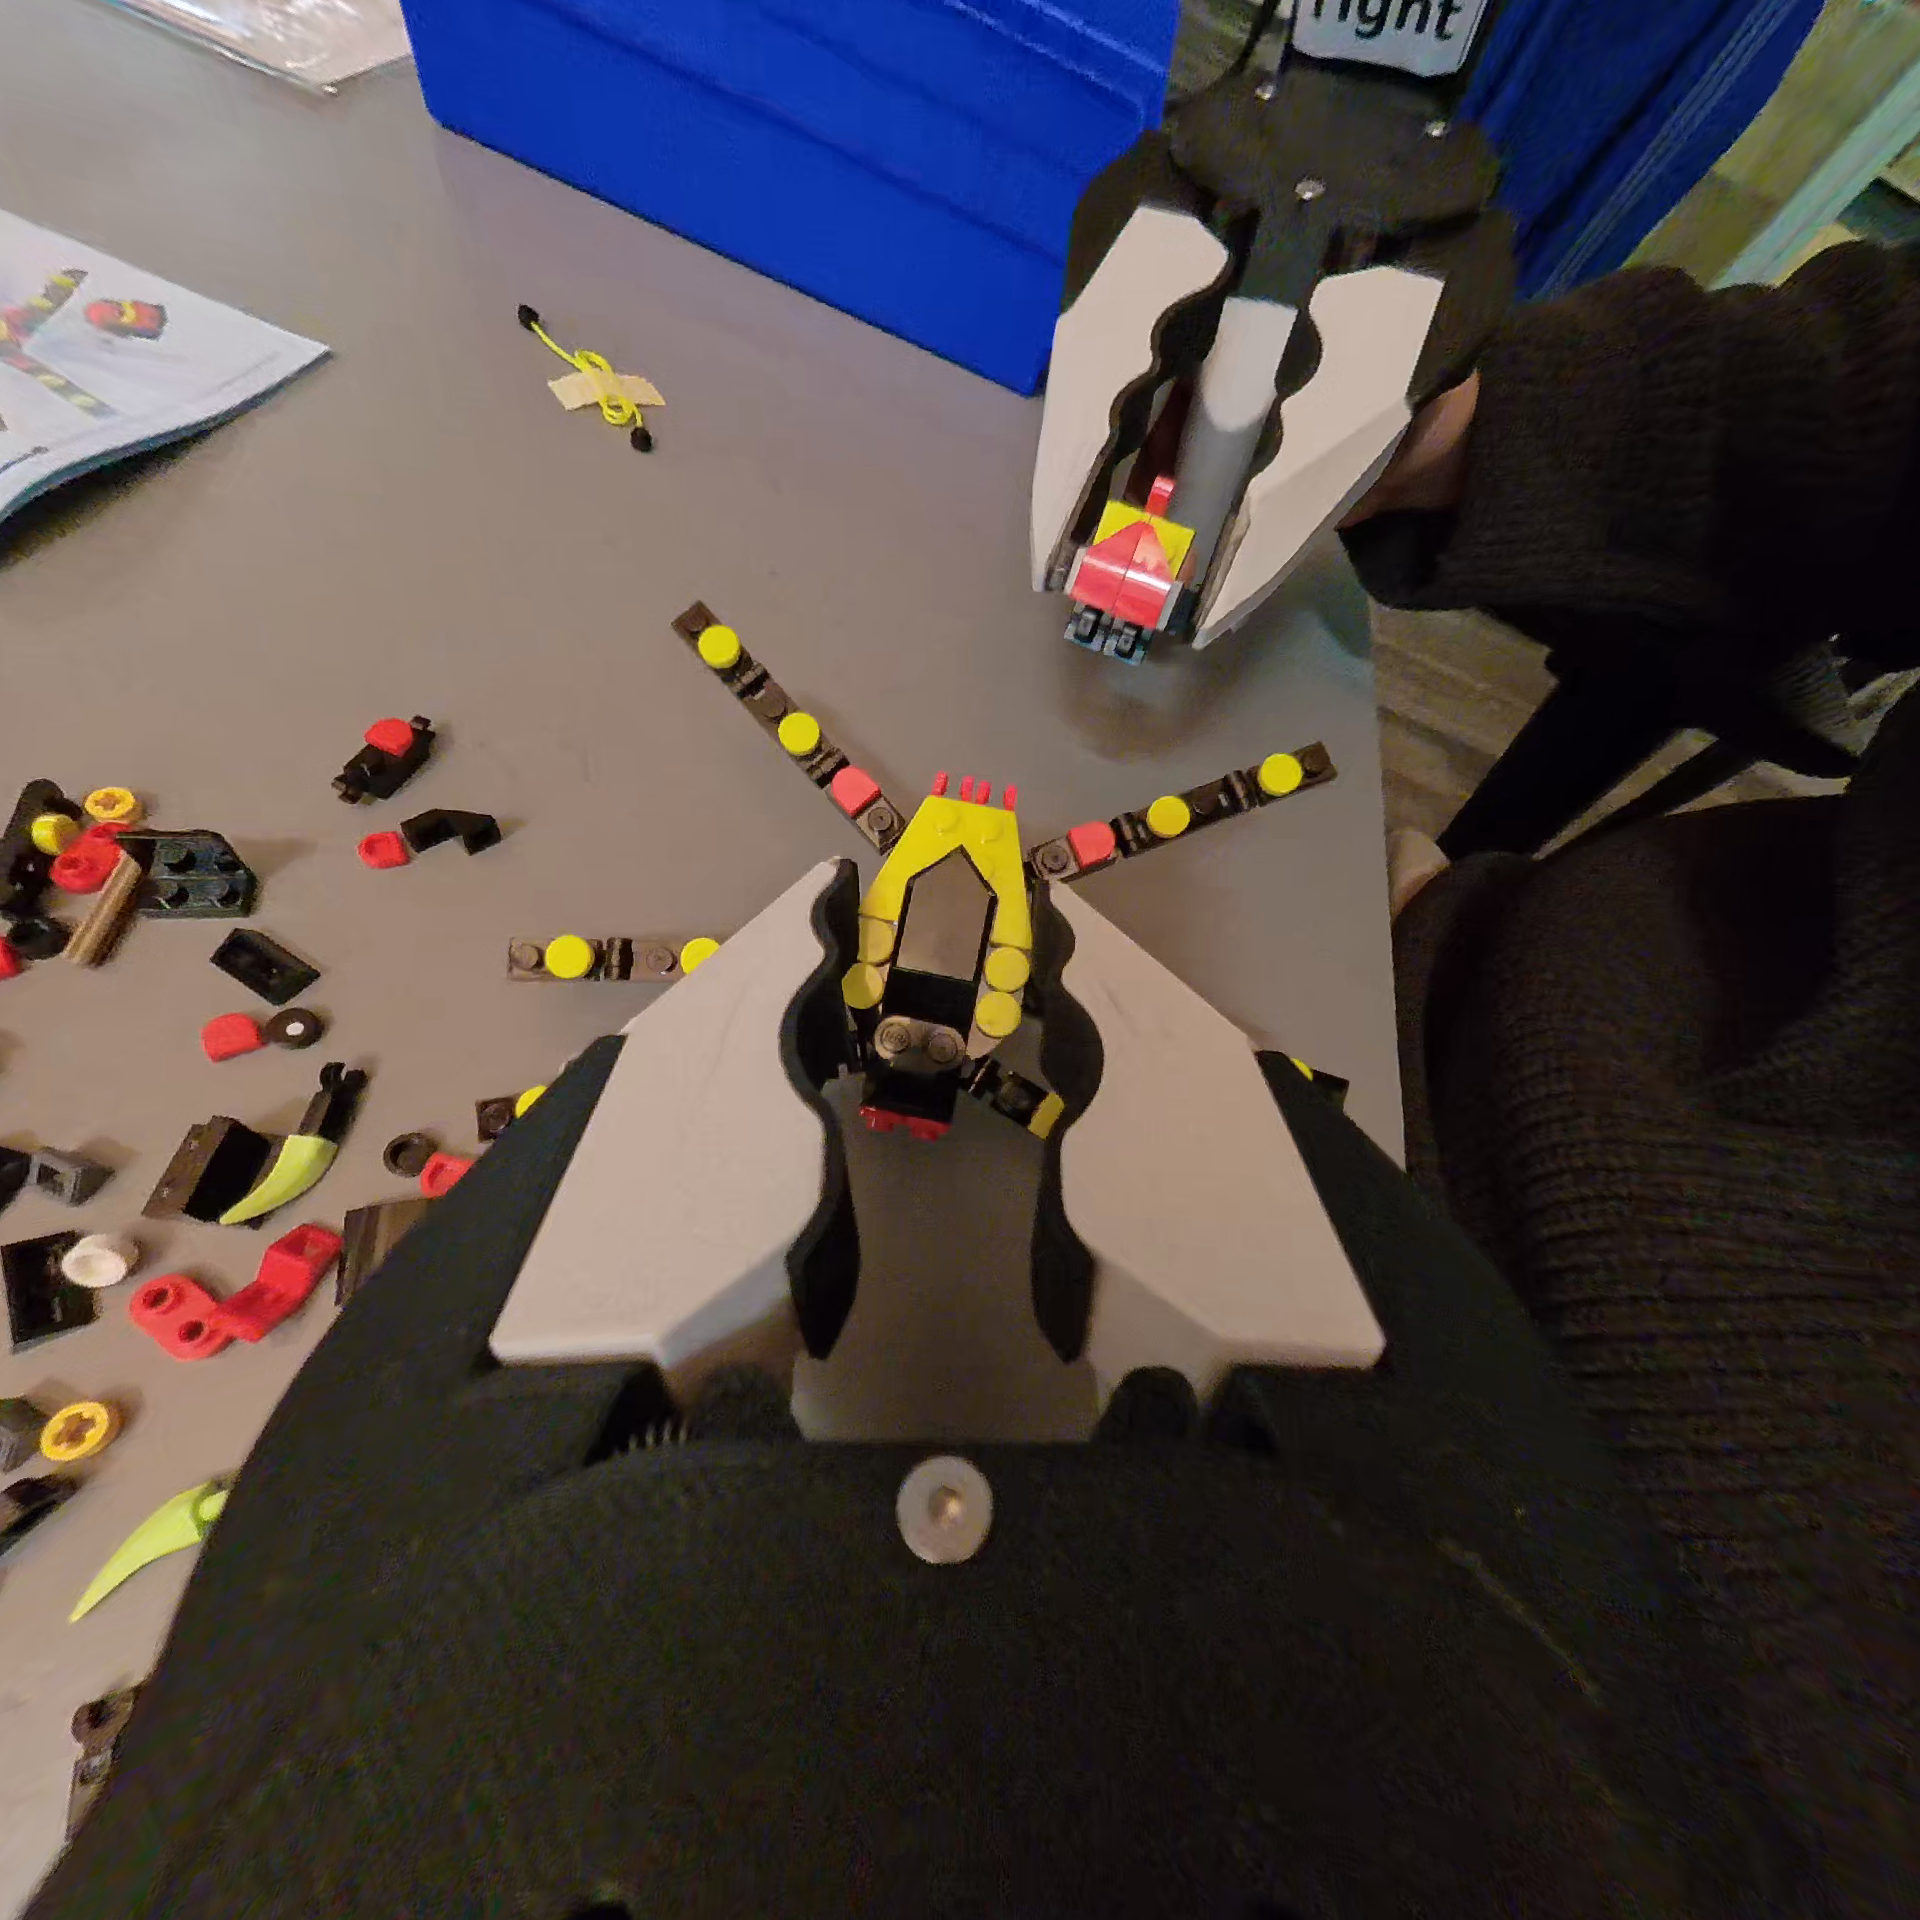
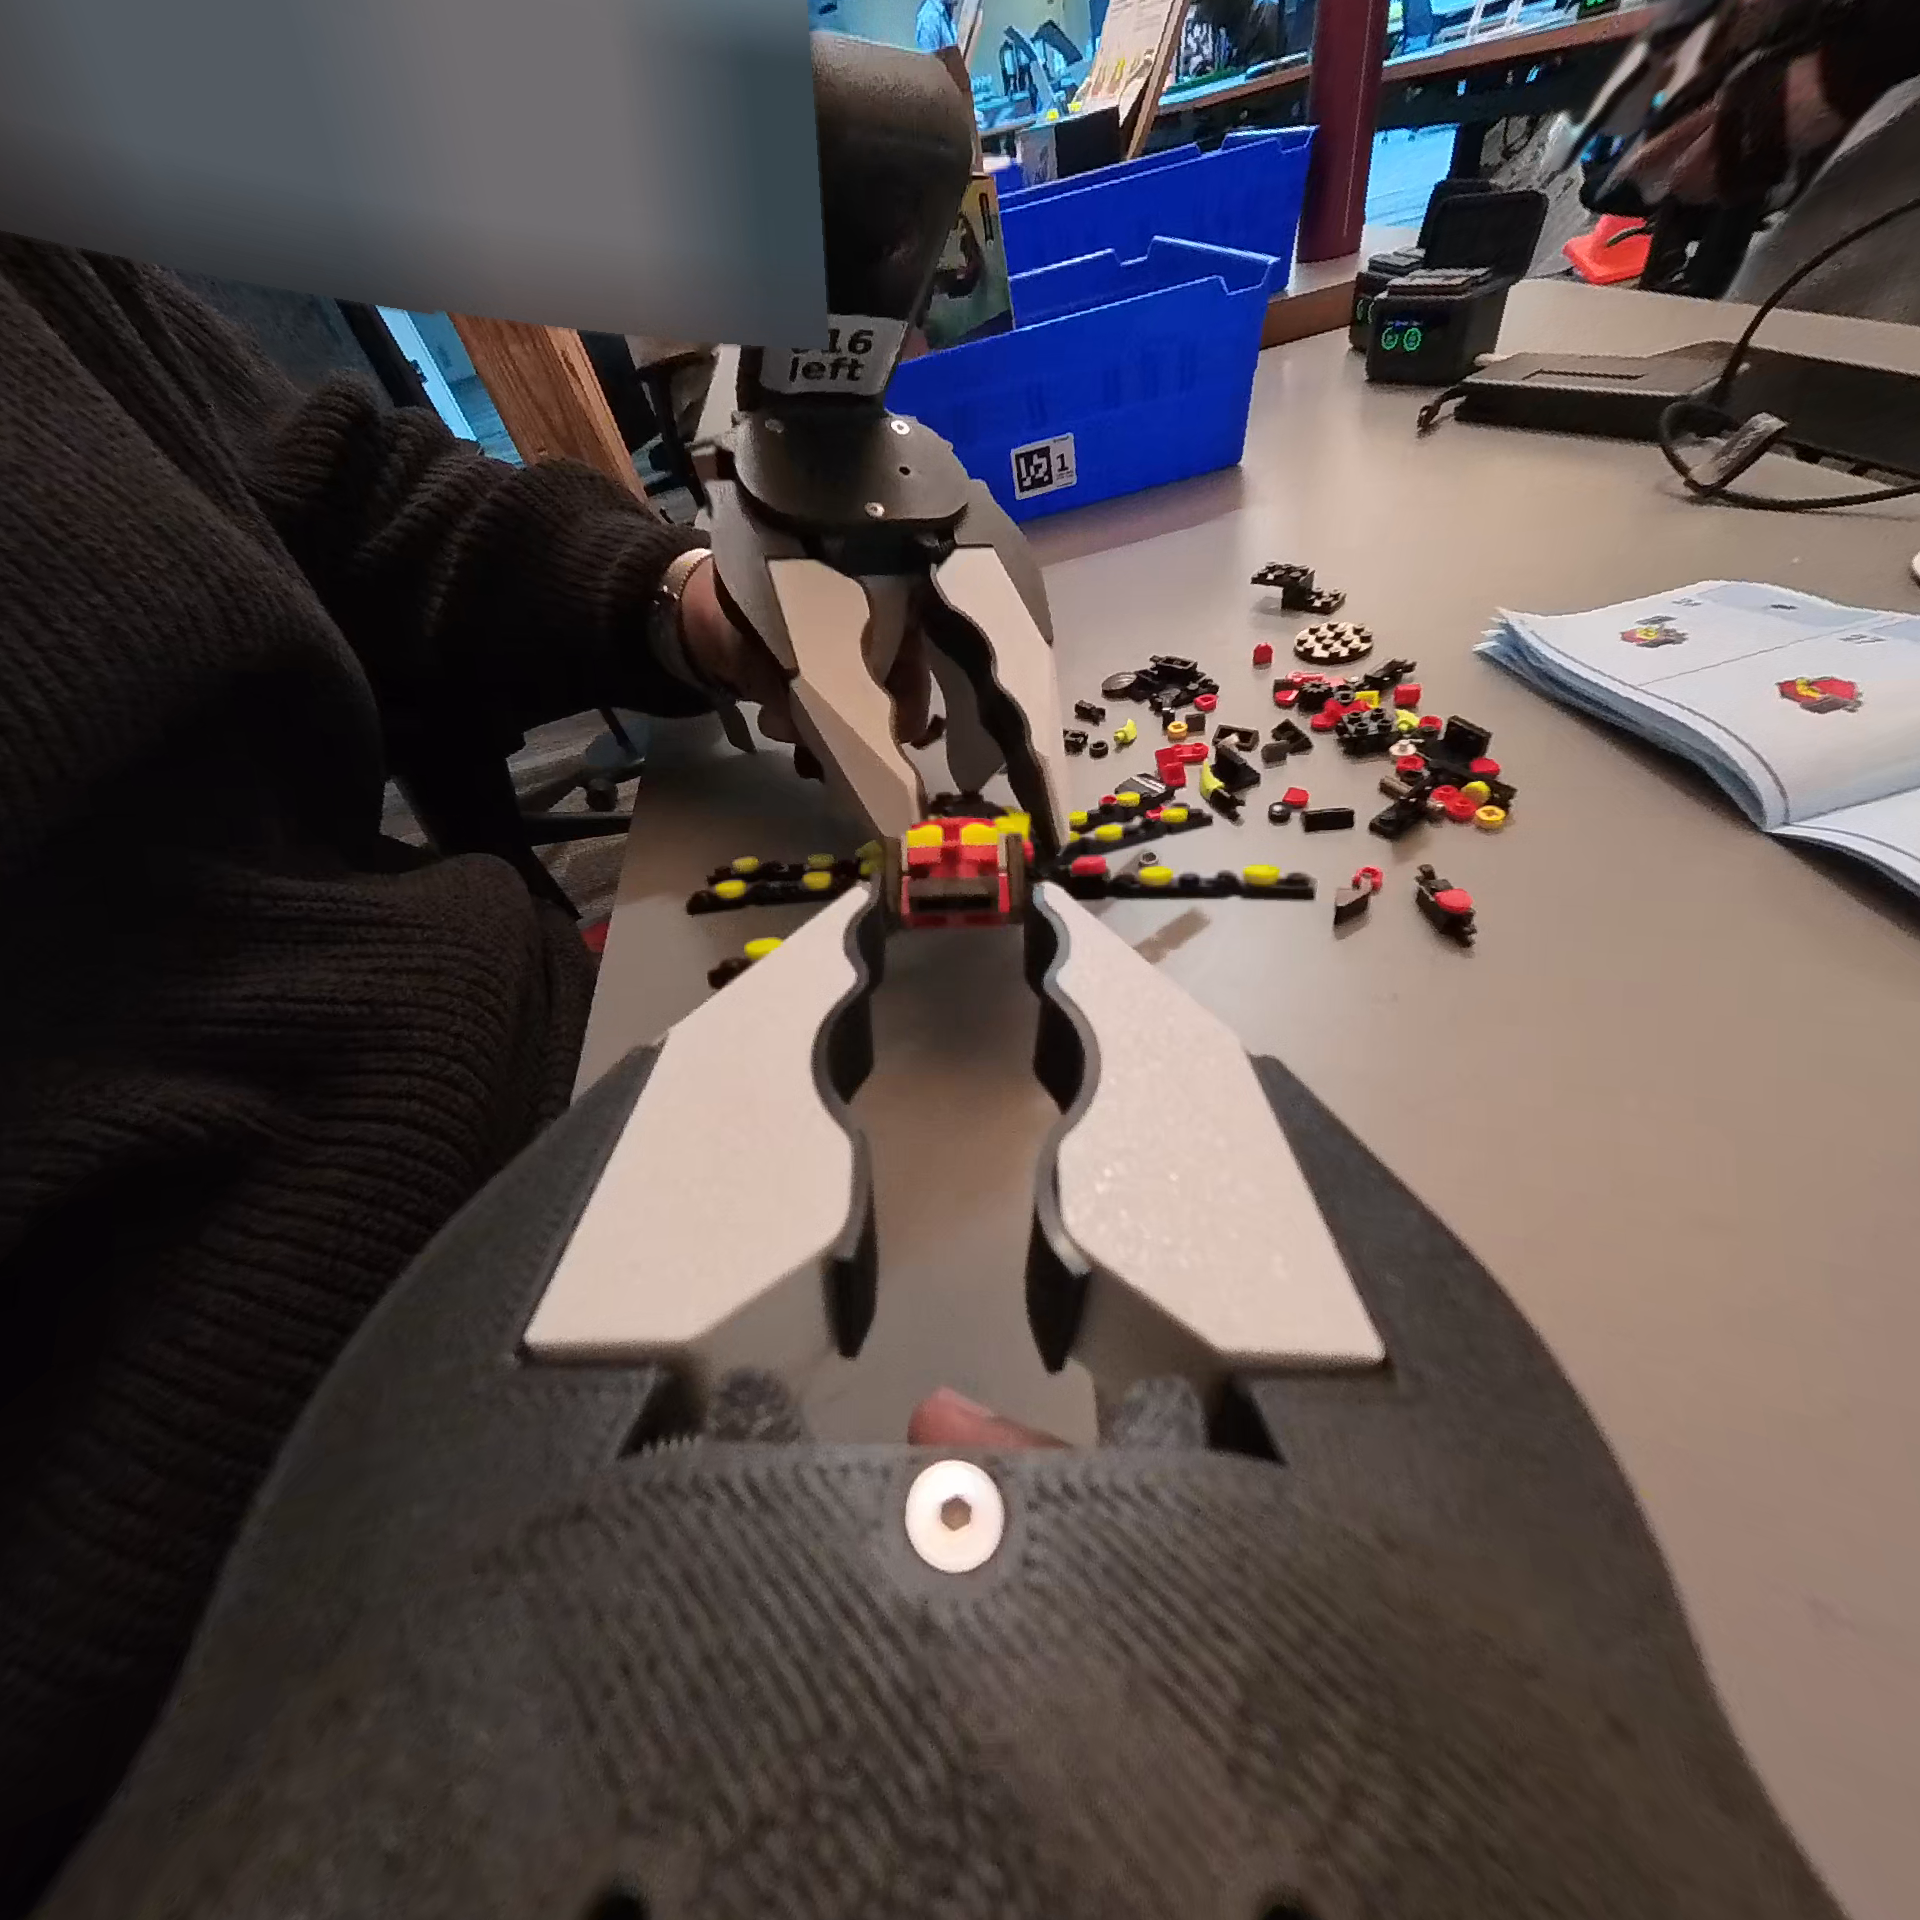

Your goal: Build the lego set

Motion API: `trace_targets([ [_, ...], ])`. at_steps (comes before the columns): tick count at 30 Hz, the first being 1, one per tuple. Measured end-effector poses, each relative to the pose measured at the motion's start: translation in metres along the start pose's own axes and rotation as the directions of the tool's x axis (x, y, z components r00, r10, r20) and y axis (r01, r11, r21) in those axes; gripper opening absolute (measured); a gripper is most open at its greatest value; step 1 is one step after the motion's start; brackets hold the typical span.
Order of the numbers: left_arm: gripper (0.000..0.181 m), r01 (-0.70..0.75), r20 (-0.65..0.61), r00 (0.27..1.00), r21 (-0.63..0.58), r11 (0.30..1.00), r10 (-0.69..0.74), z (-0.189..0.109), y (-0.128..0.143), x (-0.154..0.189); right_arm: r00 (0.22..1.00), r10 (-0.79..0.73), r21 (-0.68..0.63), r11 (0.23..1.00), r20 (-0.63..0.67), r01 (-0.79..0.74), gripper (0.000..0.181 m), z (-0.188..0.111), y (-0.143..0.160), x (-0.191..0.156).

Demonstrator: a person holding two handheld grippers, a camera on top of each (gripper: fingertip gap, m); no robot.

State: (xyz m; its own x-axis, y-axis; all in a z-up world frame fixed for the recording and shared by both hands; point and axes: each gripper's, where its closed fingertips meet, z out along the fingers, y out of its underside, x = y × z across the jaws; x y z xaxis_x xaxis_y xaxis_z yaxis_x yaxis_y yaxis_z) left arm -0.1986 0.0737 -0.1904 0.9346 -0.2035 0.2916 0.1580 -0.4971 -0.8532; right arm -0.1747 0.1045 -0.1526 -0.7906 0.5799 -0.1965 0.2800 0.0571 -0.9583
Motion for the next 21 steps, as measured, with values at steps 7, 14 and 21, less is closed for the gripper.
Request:
trace_targets([
  [7, 0.031, -0.058, -0.034, 0.998, -0.001, 0.998, 0.058, 0.0, 0.0, 0.011, 1.0, -0.007, -0.033, 0.999, 0.01, 0.007, 0.024, 0.009, 0.006, -0.001],
  [14, 0.03, -0.186, 0.001, 0.982, -0.165, 0.969, 0.189, 0.014, 0.027, 0.014, 0.991, -0.129, -0.177, 0.975, 0.036, 0.133, 0.024, 0.006, 0.03, -0.007],
  [21, 0.03, -0.208, 0.002, 0.976, -0.271, 0.94, 0.217, 0.022, 0.046, 0.016, 0.986, -0.144, -0.298, 0.94, 0.088, 0.164, 0.025, 0.015, 0.056, -0.014],
])
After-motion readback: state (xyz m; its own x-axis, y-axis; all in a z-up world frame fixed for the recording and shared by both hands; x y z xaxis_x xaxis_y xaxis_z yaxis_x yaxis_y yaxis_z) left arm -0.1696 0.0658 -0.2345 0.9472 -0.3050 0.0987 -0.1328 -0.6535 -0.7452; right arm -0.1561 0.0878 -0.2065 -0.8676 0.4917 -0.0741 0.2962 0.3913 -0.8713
